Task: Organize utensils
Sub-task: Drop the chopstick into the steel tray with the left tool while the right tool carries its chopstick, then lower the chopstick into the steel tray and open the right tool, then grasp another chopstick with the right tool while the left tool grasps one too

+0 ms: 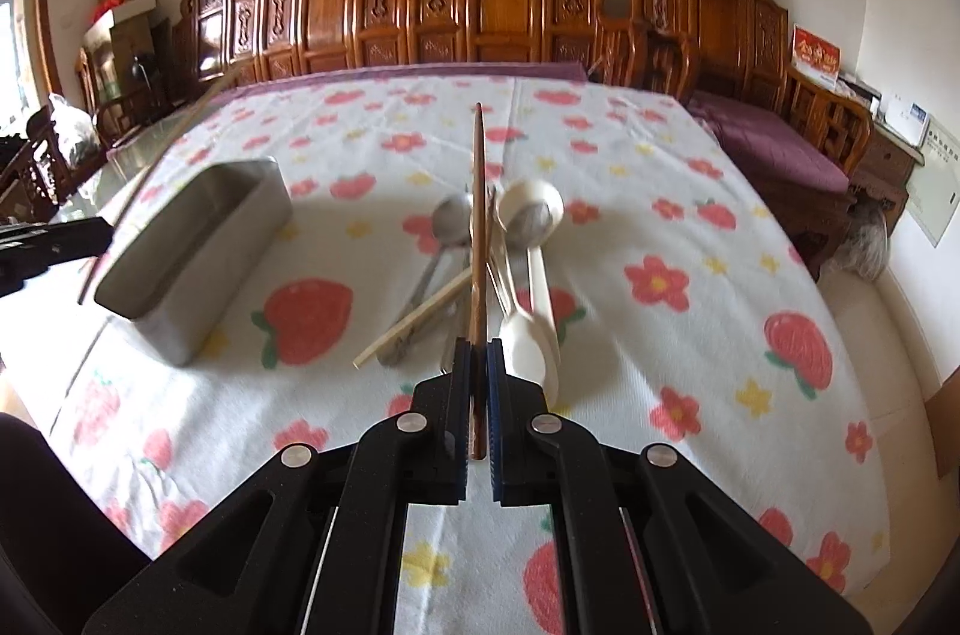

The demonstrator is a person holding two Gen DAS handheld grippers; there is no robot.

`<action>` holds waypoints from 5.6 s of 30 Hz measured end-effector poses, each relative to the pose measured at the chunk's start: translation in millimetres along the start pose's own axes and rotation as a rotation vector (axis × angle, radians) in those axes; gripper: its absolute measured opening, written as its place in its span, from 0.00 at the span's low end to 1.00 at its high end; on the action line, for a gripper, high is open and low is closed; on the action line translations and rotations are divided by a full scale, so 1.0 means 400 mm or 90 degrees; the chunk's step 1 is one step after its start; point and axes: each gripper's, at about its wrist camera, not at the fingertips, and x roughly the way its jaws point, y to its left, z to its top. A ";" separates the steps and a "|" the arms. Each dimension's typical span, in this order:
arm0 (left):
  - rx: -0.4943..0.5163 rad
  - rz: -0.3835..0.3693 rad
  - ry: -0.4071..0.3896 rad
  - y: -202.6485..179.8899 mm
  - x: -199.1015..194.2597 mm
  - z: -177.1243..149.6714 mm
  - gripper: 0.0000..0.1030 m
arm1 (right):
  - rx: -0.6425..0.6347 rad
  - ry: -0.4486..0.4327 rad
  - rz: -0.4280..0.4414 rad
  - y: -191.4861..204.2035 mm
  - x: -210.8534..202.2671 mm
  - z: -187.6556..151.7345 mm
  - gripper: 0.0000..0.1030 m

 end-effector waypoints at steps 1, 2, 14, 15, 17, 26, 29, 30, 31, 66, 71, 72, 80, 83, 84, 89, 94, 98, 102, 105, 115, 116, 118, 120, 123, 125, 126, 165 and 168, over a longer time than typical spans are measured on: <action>-0.001 0.003 0.000 0.008 0.001 0.002 0.04 | -0.002 -0.004 0.005 0.007 -0.006 0.007 0.06; -0.002 0.006 0.000 0.020 0.004 0.006 0.04 | -0.004 -0.005 0.007 0.012 -0.009 0.009 0.06; -0.009 0.040 0.076 0.140 0.097 -0.006 0.04 | -0.039 -0.001 0.054 0.106 -0.003 0.049 0.06; -0.011 0.041 0.081 0.148 0.105 -0.011 0.04 | -0.045 0.000 0.057 0.117 -0.001 0.053 0.06; -0.015 0.043 0.091 0.163 0.121 -0.019 0.04 | -0.051 0.003 0.061 0.130 0.002 0.056 0.06; -0.031 0.033 0.100 0.197 0.141 -0.037 0.04 | -0.083 0.022 0.071 0.187 0.024 0.060 0.06; -0.036 0.034 0.099 0.205 0.138 -0.035 0.04 | -0.079 0.031 0.087 0.203 0.027 0.064 0.06; -0.036 0.035 0.098 0.207 0.137 -0.035 0.04 | -0.076 0.033 0.094 0.207 0.028 0.065 0.06; -0.038 0.033 0.098 0.209 0.135 -0.035 0.04 | -0.077 0.033 0.098 0.214 0.028 0.066 0.06; -0.101 0.095 0.001 0.391 0.020 -0.034 0.04 | -0.091 0.181 0.220 0.505 0.213 0.155 0.06; -0.102 0.095 0.003 0.391 0.022 -0.035 0.04 | -0.092 0.192 0.223 0.512 0.233 0.151 0.07; -0.102 0.095 0.003 0.392 0.022 -0.034 0.04 | -0.092 0.191 0.227 0.511 0.233 0.151 0.07; -0.094 0.093 0.003 0.382 0.026 -0.034 0.04 | -0.095 0.184 0.258 0.514 0.229 0.157 0.09; -0.093 0.090 0.000 0.375 0.025 -0.031 0.04 | -0.099 0.175 0.264 0.511 0.220 0.162 0.09; -0.092 0.089 -0.002 0.371 0.025 -0.030 0.04 | -0.099 0.174 0.264 0.506 0.215 0.163 0.09; -0.076 0.068 -0.011 0.332 0.023 -0.027 0.04 | -0.106 0.138 0.249 0.445 0.150 0.168 0.09; -0.035 0.040 -0.021 0.257 0.026 -0.018 0.04 | -0.108 0.103 0.194 0.321 0.077 0.163 0.09; -0.007 0.021 -0.019 0.198 0.037 -0.015 0.04 | -0.101 0.085 0.137 0.208 0.042 0.155 0.09; 0.016 0.001 -0.016 0.141 0.047 -0.016 0.04 | -0.086 0.090 0.093 0.114 0.046 0.133 0.09; 0.029 -0.009 -0.013 0.106 0.057 -0.019 0.04 | -0.077 0.106 0.072 0.062 0.066 0.103 0.18; 0.083 -0.031 0.017 -0.006 0.103 -0.048 0.04 | -0.042 0.175 0.052 0.015 0.184 0.016 0.18; 0.088 -0.032 0.019 -0.014 0.107 -0.051 0.04 | -0.037 0.181 0.051 0.010 0.194 0.011 0.18; 0.094 -0.033 0.023 -0.023 0.112 -0.057 0.04 | -0.034 0.190 0.048 0.005 0.208 0.002 0.18; 0.099 -0.033 0.028 -0.031 0.118 -0.062 0.04 | -0.034 0.199 0.043 0.003 0.223 -0.005 0.17; 0.100 -0.031 0.031 -0.036 0.121 -0.064 0.05 | -0.035 0.197 0.037 0.003 0.221 -0.006 0.08; 0.101 -0.029 0.033 -0.040 0.121 -0.066 0.06 | -0.037 0.196 0.034 -0.001 0.215 -0.007 0.07; 0.103 -0.027 0.033 -0.042 0.121 -0.066 0.06 | -0.039 0.197 0.031 -0.002 0.209 -0.007 0.07; 0.111 -0.100 0.151 -0.277 0.372 -0.016 0.07 | 0.001 0.098 0.067 -0.147 -0.008 0.040 0.06; 0.111 -0.101 0.154 -0.275 0.369 -0.017 0.05 | 0.000 0.097 0.068 -0.146 -0.008 0.040 0.06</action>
